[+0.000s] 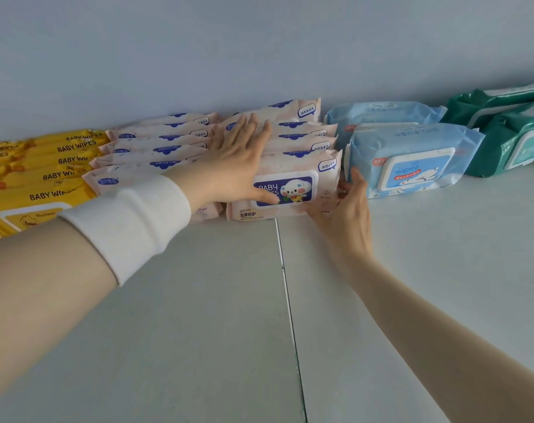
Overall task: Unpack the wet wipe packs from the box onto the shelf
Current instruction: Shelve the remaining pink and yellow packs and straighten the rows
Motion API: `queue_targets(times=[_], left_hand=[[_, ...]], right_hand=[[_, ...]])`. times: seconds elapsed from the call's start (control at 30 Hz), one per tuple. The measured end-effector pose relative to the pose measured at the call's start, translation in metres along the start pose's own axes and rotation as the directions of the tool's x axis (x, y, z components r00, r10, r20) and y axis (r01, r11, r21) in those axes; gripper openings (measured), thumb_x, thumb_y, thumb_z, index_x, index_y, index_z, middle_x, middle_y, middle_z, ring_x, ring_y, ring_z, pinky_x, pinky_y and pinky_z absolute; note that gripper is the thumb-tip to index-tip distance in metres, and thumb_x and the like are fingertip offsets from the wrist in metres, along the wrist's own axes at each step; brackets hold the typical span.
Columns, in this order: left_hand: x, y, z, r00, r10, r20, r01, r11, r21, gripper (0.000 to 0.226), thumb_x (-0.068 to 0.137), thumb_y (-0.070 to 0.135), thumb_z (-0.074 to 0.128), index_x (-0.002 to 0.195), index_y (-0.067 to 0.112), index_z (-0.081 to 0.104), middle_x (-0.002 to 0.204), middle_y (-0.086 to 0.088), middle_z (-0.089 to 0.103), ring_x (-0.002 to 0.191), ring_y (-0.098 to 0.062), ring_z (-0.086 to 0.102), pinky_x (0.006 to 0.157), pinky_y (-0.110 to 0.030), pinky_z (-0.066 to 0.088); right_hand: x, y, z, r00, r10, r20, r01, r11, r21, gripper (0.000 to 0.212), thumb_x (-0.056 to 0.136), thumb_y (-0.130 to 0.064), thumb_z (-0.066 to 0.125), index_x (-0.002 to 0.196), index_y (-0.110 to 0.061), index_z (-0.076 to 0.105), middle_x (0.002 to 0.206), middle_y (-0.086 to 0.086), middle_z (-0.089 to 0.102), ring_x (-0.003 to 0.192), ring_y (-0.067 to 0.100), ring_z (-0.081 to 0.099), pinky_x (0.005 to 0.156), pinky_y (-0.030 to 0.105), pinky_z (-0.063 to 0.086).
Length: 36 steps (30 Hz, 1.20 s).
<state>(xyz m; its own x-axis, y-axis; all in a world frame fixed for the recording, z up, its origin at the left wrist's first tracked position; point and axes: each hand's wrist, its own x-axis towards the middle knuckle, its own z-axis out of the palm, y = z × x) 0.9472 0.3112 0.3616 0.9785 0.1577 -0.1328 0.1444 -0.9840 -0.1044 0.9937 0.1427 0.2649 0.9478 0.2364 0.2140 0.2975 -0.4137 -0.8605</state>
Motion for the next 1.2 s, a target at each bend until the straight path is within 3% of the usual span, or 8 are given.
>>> queue_targets(times=[0.1,0.2,0.37,0.57,0.77,0.9,1.0,1.2], left_hand=[[0.003,-0.001,0.002,1.000,0.009,-0.002,-0.008,0.999,0.047,0.107,0.081,0.061,0.050,0.148,0.009,-0.015,0.158,-0.014,-0.016,0.146,-0.027,-0.015,0.119,-0.048,-0.004],[0.007,-0.004,0.005,1.000,0.014,-0.013,-0.013,0.999,0.050,0.104,0.082,0.060,0.049,0.148,0.009,-0.013,0.158,-0.012,-0.014,0.147,-0.026,-0.013,0.117,-0.045,-0.006],[0.006,0.002,-0.005,0.999,0.025,0.040,-0.027,0.999,0.035,0.111,0.078,0.066,0.050,0.148,0.010,-0.015,0.156,-0.009,-0.023,0.145,-0.021,-0.021,0.117,-0.047,-0.008],[0.047,0.014,-0.029,0.995,0.066,0.070,-0.065,0.998,-0.017,0.139,0.044,0.087,0.043,0.148,0.016,-0.017,0.156,-0.005,-0.025,0.145,-0.024,-0.021,0.116,-0.057,-0.005],[0.063,0.014,-0.016,0.986,0.134,0.100,-0.130,0.990,-0.048,0.137,0.040,0.088,0.057,0.149,0.031,-0.004,0.159,0.007,0.007,0.147,-0.018,0.011,0.118,-0.049,0.010],[0.060,0.017,-0.022,0.981,0.127,0.143,-0.133,0.991,0.031,0.133,0.052,0.083,0.056,0.148,0.026,-0.016,0.159,0.005,-0.011,0.148,-0.017,-0.006,0.116,-0.058,-0.004],[0.036,0.012,-0.016,0.986,0.113,0.120,-0.121,0.991,0.064,0.136,0.053,0.081,0.058,0.145,0.025,-0.026,0.155,-0.003,-0.028,0.145,-0.024,-0.019,0.114,-0.061,-0.004],[0.015,-0.019,-0.004,0.994,0.076,0.084,-0.084,0.991,0.106,0.121,0.069,0.064,0.062,0.148,0.016,-0.018,0.158,-0.010,-0.015,0.147,-0.029,-0.009,0.119,-0.051,0.004]], right_hand=[[0.007,-0.002,0.004,0.998,0.056,0.004,-0.054,0.985,-0.164,0.058,0.078,-0.034,0.071,0.124,-0.005,0.048,0.124,0.011,0.050,0.117,0.027,0.043,0.093,0.027,0.032],[0.013,-0.004,0.012,0.999,0.043,-0.003,-0.042,0.982,-0.183,0.046,0.082,-0.034,0.067,0.111,0.001,0.054,0.119,0.014,0.052,0.113,0.030,0.043,0.089,0.028,0.033],[0.013,-0.008,0.007,0.997,0.076,0.033,-0.070,0.982,-0.177,0.049,0.080,-0.033,0.069,0.114,-0.001,0.053,0.121,0.013,0.052,0.115,0.030,0.045,0.091,0.032,0.036],[0.009,-0.010,0.001,0.995,0.084,0.046,-0.079,0.990,-0.116,0.070,0.072,-0.035,0.076,0.128,-0.008,0.046,0.129,0.009,0.052,0.123,0.025,0.044,0.095,0.028,0.035],[0.008,-0.007,0.002,0.997,0.069,0.027,-0.065,0.991,-0.121,0.063,0.073,-0.038,0.075,0.124,-0.009,0.050,0.123,0.008,0.056,0.118,0.025,0.045,0.093,0.029,0.036],[0.006,-0.009,0.000,0.997,0.075,0.029,-0.072,0.991,-0.110,0.064,0.072,-0.037,0.076,0.124,-0.010,0.050,0.123,0.008,0.056,0.118,0.025,0.047,0.092,0.029,0.037],[0.008,-0.009,-0.003,0.995,0.089,0.046,-0.082,0.987,-0.136,0.064,0.070,-0.038,0.077,0.120,-0.008,0.052,0.119,0.008,0.057,0.114,0.026,0.049,0.088,0.029,0.039],[0.005,-0.012,0.002,0.992,0.119,0.039,-0.111,0.978,-0.178,0.059,0.074,-0.037,0.075,0.118,-0.006,0.051,0.119,0.010,0.055,0.114,0.027,0.047,0.090,0.032,0.039]])
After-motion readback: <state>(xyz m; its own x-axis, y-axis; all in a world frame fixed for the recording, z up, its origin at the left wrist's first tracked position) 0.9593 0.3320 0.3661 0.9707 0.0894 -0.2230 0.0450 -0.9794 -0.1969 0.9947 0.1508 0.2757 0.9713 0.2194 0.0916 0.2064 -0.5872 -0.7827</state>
